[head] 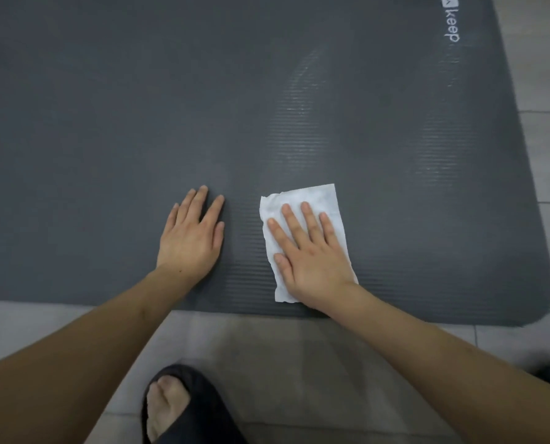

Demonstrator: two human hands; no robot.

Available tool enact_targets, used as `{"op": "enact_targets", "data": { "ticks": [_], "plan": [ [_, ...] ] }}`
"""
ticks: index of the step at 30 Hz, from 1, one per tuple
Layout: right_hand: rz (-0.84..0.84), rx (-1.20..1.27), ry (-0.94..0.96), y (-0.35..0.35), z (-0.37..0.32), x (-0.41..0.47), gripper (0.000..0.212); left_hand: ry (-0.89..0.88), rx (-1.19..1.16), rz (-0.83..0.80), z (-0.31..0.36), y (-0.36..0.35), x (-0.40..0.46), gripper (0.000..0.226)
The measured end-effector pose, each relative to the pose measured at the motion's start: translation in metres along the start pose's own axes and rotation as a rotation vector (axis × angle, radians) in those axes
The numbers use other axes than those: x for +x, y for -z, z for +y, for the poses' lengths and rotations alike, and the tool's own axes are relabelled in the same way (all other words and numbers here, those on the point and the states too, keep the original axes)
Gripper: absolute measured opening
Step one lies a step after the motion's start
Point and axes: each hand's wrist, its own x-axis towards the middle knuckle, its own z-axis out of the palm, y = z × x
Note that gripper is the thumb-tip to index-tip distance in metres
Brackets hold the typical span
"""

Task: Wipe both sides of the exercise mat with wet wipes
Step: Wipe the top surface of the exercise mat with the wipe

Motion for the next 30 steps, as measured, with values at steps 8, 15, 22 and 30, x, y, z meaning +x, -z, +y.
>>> {"op": "enact_targets", "data": {
  "ticks": [8, 15, 22, 30],
  "plan": [
    [-0.025, -0.026, 0.326, -0.004, -0.023, 0.008, 0.059, 0.086, 0.024, 0.006, -0.008, 0.002, -0.019, 0.047],
    [0.060, 0.008, 0.245, -0.008, 0.025, -0.039, 0.055, -0.113, -0.019, 0.065, 0.065, -0.001, 0.039, 0.043],
    [0.155, 0.047, -0.401, -0.003, 0.133, -0.132, 0.059, -0.370, -0.059, 0.040, 0.169, -0.015, 0.099, 0.044],
    [0.101, 0.089, -0.770, 0.005, 0.177, -0.133, 0.061, -0.439, -0.094, 0.030, 0.214, -0.015, 0.137, 0.043]
  ]
}}
